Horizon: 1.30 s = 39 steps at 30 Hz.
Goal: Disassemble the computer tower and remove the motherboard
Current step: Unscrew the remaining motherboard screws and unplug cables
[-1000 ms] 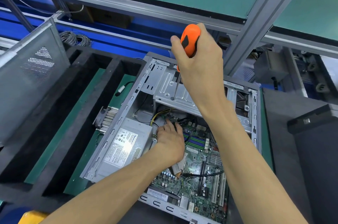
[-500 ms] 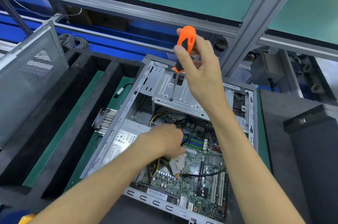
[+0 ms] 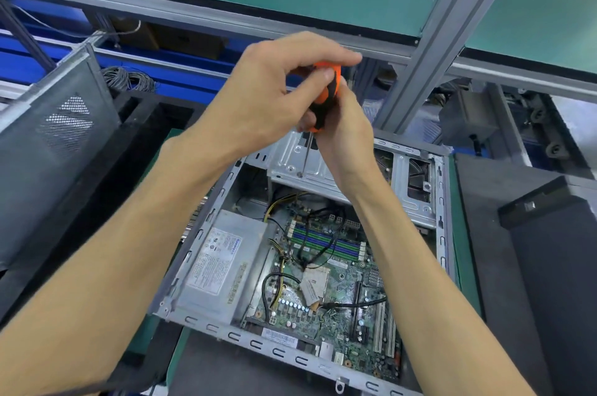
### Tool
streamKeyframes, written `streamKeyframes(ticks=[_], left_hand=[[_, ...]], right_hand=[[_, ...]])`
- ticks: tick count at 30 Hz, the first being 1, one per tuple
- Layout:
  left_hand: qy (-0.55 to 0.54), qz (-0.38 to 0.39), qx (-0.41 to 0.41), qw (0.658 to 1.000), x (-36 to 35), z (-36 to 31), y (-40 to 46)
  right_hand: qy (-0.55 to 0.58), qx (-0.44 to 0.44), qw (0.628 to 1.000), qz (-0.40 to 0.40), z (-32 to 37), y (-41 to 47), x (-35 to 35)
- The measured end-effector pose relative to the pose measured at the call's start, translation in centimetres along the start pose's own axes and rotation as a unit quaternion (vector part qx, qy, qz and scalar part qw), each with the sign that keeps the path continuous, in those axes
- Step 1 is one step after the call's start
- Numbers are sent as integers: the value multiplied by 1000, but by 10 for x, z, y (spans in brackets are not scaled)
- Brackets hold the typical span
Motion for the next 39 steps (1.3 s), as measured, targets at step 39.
streamKeyframes(ticks=[39], left_hand=[[-86,35,114,989,-26,36,-5]], right_hand=[[-611,4,779,138,-38,-18,11]])
Point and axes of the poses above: each hand's wrist, its own y-axis towards the middle knuckle, its own x-axis out of the back of the hand, z = x × y, the point moved 8 cm from there along y, towards the middle knuckle, and after that the axes turned 7 degrees about x, right-handed, at the moved point
